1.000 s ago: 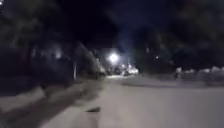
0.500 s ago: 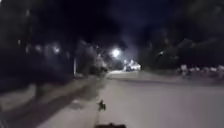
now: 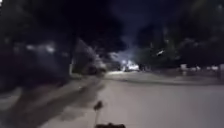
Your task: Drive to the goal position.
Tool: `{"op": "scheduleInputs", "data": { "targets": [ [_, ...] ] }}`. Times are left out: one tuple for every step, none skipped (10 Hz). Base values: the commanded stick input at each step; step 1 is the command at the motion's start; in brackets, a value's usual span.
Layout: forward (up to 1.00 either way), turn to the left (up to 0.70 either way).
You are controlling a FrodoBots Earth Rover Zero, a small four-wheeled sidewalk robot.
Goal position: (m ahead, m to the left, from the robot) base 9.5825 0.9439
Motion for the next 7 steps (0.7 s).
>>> {"op": "scheduleInputs", "data": {
  "targets": [
    [0.7,0.0],
    [0.7,0.0],
    [0.7,0.0],
    [0.7,0.0],
    [0.7,0.0],
    [0.7,0.0],
    [0.7,0.0]
  ]
}}
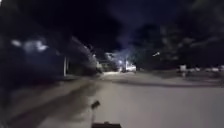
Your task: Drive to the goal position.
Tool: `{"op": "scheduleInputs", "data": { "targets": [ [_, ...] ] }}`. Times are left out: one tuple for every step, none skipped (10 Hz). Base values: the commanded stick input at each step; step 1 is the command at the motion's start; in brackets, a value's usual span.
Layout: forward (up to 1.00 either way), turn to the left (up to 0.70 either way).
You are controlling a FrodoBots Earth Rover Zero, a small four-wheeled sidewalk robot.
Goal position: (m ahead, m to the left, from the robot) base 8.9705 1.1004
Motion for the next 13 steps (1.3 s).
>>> {"op": "scheduleInputs", "data": {
  "targets": [
    [0.7,0.0],
    [0.7,0.0],
    [0.7,0.0],
    [0.7,-0.09],
    [0.7,-0.31],
    [0.7,-0.35],
    [0.7,-0.35],
    [0.7,-0.35],
    [0.7,-0.35],
    [0.7,-0.31],
    [0.7,-0.25],
    [0.7,-0.19],
    [0.7,-0.13]
  ]
}}
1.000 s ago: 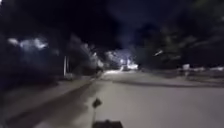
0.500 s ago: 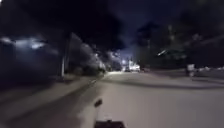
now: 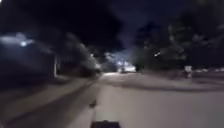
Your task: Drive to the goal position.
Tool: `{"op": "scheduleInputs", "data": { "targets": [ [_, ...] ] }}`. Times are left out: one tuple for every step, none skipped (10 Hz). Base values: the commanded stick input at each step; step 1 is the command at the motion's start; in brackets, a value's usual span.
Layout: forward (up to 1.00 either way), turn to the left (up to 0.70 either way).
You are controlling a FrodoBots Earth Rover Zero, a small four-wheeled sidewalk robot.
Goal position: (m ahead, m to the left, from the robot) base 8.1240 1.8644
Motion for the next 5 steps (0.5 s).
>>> {"op": "scheduleInputs", "data": {
  "targets": [
    [0.7,-0.06],
    [0.7,0.0],
    [0.7,0.0],
    [0.7,0.0],
    [0.7,0.0]
  ]
}}
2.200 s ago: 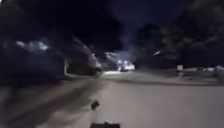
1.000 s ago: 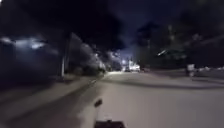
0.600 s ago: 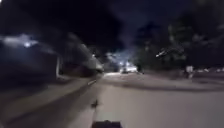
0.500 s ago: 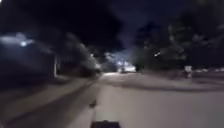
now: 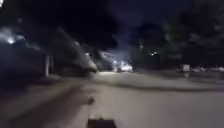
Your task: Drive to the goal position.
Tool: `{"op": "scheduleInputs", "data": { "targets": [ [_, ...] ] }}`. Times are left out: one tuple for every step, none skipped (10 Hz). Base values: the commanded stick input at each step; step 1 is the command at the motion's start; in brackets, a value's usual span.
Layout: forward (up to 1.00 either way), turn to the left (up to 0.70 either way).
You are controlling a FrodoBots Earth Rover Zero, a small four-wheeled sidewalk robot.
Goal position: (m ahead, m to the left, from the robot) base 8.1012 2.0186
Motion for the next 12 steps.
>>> {"op": "scheduleInputs", "data": {
  "targets": [
    [0.7,0.0],
    [0.7,-0.16],
    [0.7,-0.35],
    [0.7,-0.35],
    [0.7,-0.35],
    [0.7,-0.19],
    [0.7,-0.01],
    [0.7,0.0],
    [0.7,-0.01],
    [0.7,-0.02],
    [0.7,-0.03],
    [0.7,-0.04]
  ]
}}
